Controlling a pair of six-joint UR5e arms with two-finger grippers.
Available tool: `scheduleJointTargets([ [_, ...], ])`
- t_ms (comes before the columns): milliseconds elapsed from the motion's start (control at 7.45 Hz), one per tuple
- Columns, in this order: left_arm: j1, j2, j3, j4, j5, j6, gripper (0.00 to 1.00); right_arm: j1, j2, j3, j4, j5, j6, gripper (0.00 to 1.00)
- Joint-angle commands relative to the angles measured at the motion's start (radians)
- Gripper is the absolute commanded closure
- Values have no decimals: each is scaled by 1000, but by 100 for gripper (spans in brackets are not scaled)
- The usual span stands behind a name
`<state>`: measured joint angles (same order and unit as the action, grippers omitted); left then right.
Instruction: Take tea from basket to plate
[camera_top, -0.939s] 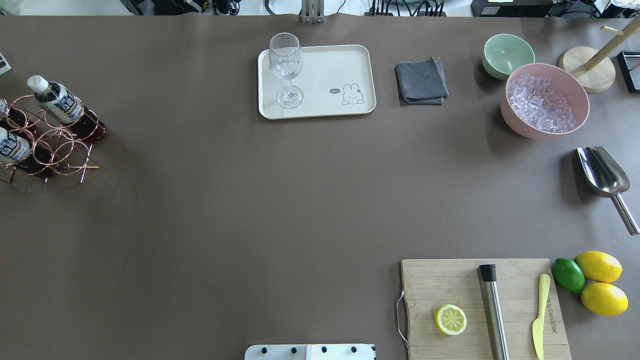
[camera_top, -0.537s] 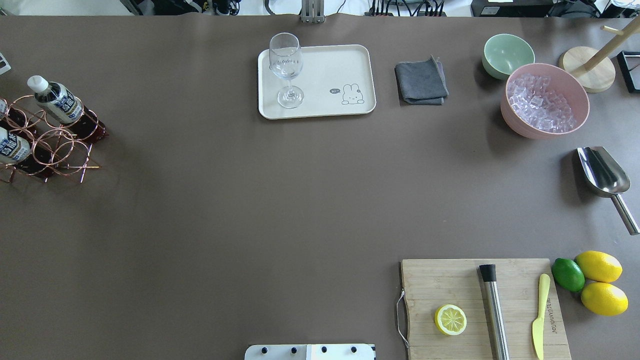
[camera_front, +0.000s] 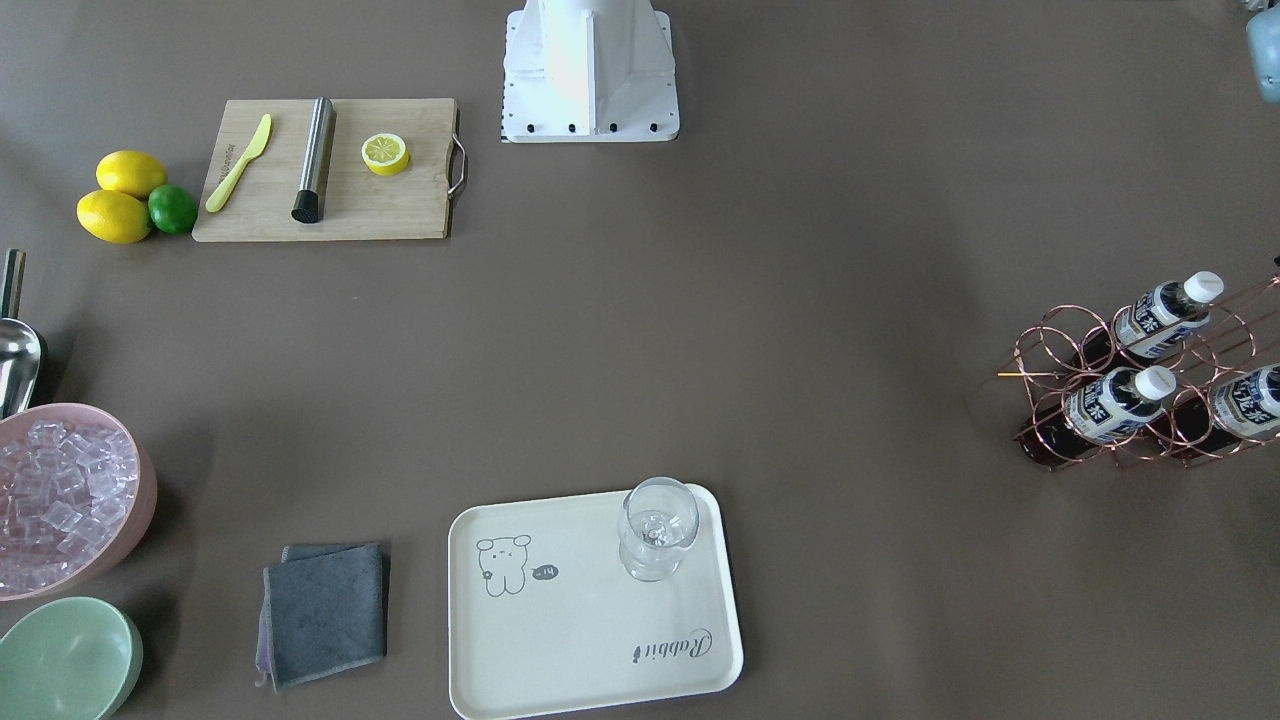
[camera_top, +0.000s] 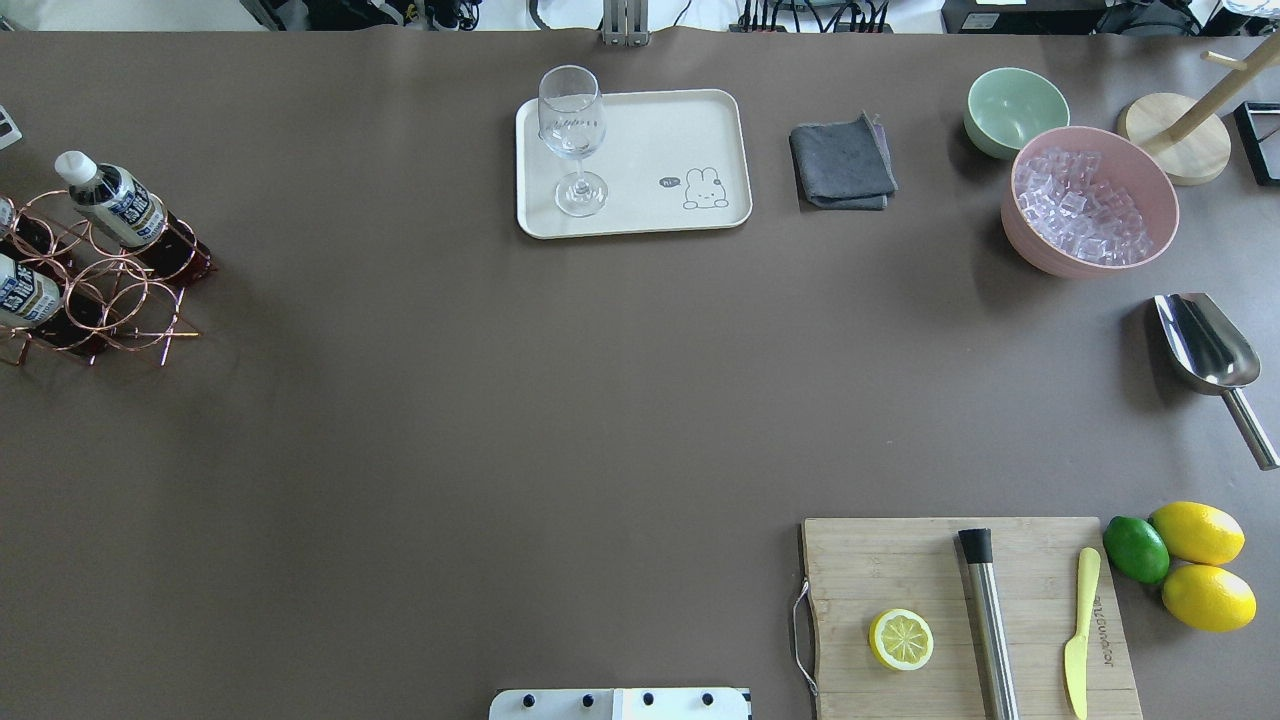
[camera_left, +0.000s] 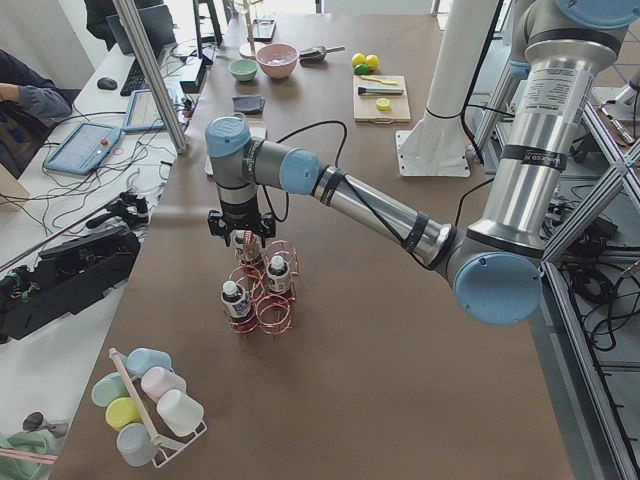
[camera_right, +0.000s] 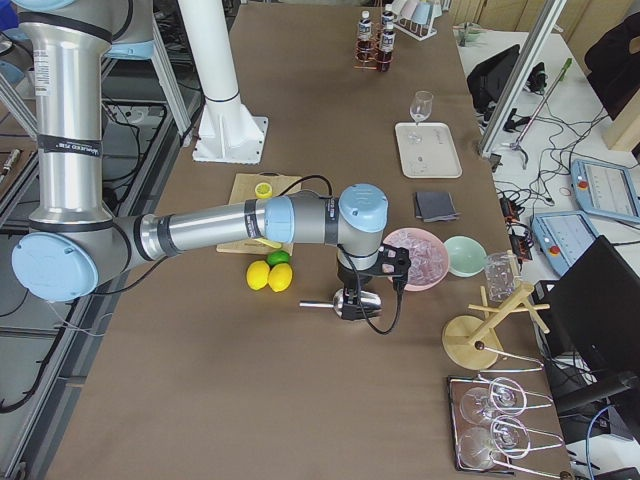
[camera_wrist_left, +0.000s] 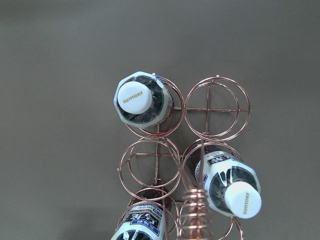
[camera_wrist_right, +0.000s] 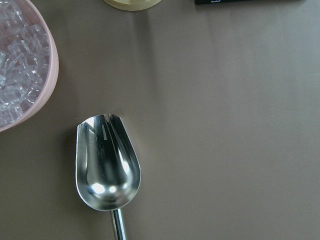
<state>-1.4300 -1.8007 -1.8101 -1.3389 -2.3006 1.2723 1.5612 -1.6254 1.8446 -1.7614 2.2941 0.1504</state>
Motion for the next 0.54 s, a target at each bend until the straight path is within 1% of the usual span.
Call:
scheduleJointTargets([
  [0, -6, 12, -14, -2, 0, 7, 30, -6, -1, -1, 17, -1, -3, 0],
  [268, -13, 14, -15, 6, 0, 6, 83, -7, -1, -1, 19, -1, -3, 0],
  [402, -18, 14, -15, 6, 1, 7, 100, -7, -1, 1, 19, -1, -3, 0],
])
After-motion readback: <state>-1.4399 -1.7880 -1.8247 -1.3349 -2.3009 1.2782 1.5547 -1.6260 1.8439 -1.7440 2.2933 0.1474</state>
